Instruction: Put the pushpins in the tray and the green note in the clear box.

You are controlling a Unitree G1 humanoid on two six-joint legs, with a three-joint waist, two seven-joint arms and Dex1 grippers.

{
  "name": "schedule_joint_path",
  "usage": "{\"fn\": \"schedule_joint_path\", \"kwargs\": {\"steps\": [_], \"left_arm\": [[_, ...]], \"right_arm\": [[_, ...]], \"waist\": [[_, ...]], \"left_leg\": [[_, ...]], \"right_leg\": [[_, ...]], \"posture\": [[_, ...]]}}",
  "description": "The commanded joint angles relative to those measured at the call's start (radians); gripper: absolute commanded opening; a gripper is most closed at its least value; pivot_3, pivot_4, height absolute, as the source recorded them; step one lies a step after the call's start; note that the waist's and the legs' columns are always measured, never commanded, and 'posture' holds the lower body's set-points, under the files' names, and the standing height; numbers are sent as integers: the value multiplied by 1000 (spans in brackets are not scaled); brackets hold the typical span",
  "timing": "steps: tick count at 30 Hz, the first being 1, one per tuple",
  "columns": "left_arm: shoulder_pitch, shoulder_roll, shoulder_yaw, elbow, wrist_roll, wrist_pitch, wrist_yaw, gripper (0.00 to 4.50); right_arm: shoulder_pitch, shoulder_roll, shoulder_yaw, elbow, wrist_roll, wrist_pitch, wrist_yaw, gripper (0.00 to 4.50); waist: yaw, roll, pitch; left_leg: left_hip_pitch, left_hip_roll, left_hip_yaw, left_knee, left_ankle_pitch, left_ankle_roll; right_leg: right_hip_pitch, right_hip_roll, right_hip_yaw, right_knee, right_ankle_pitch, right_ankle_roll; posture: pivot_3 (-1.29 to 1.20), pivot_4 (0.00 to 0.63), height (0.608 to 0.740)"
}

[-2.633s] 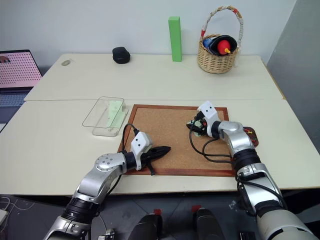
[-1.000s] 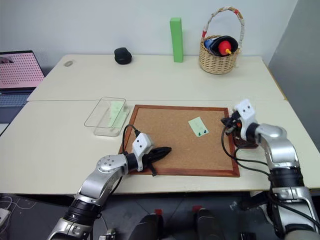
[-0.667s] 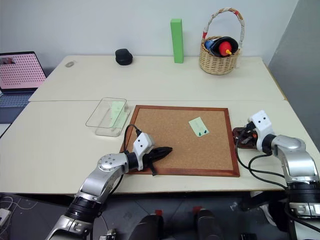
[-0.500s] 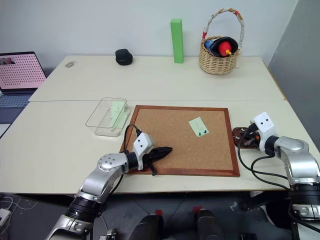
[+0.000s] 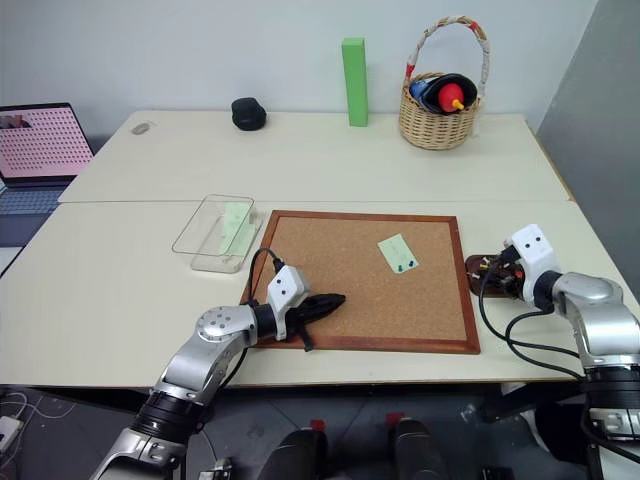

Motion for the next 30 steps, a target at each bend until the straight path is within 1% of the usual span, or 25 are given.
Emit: {"fn": "schedule_joint_path", "kwargs": {"steps": [1, 4, 6, 8, 12, 16, 21, 25, 26, 27, 30], "left_arm": [[12, -1, -27, 46, 28, 15, -1, 0], [10, -2, -28, 49, 30, 13, -3, 0], [7, -1, -25, 48, 30, 16, -4, 0], [8, 2, -25, 46, 31, 17, -4, 0], [9, 6, -25, 41, 32, 22, -6, 0], [12, 7, -25, 33, 32, 27, -3, 0], [27, 13, -21, 15, 29, 36, 3, 0], [35, 15, -20, 2, 26, 43, 7, 0], [36, 14, -19, 0, 25, 45, 8, 0], [36, 14, -18, -1, 24, 47, 8, 0], [37, 13, -17, -4, 24, 51, 9, 0]], "right_arm": [[-43, -2, -65, -72, 92, 10, 42, 3211], [-41, 12, -53, -124, 143, 16, 83, 3211], [-38, 50, -35, -148, 164, 3, 83, 3211], [-39, 83, -4, -140, 146, -37, 74, 3211], [-73, 171, 76, -51, 75, -144, 29, 3211], [-105, 228, 125, 38, 31, -223, 12, 3211], [-144, 259, 158, 130, 1, -273, 16, 3211], [-165, 269, 166, 174, -12, -296, 20, 3211], [-169, 271, 169, 180, -14, -299, 21, 2842], [-173, 273, 173, 186, -16, -301, 23, 2732], [-176, 277, 179, 194, -20, -303, 27, 2127]], "waist": [[0, 0, 0], [0, 0, 0], [0, 0, 0], [0, 0, 0], [-1, 0, 0], [0, 0, 0], [-1, 0, 0], [-1, 0, 0], [-1, 0, 0], [-1, 0, 0], [-1, 0, 0]], "left_leg": [[0, 0, 0, 0, 0, 0], [0, 0, 0, 0, 0, 0], [0, 0, 0, 0, 0, 0], [0, 0, 0, 0, 0, 0], [0, 0, 0, 0, 0, 0], [0, 0, 0, 0, 0, 0], [1, 0, 0, -1, 0, 0], [1, 1, 0, -1, 0, 0], [1, 1, 0, -1, 0, 0], [1, 1, 0, -1, 0, 0], [1, 1, -1, -1, 0, 0]], "right_leg": [[0, 0, 0, 0, 0, 0], [0, 0, 0, 0, 0, 0], [0, 0, 0, 0, 0, 0], [0, 0, 0, 0, 0, 0], [0, 0, 0, 0, 0, 0], [0, 0, 0, 0, 0, 0], [0, 0, 0, 0, 2, 3], [0, 0, 0, 0, 2, 3], [0, 0, 0, 0, 2, 3], [0, 0, 0, 0, 2, 3], [0, 1, -1, 0, 2, 3]], "posture": [[0, 150, 740], [0, 150, 740], [0, 150, 740], [0, 150, 740], [0, 150, 740], [0, 150, 740], [0, 150, 740], [0, 150, 740], [0, 150, 740], [0, 150, 740], [0, 150, 740]]}}
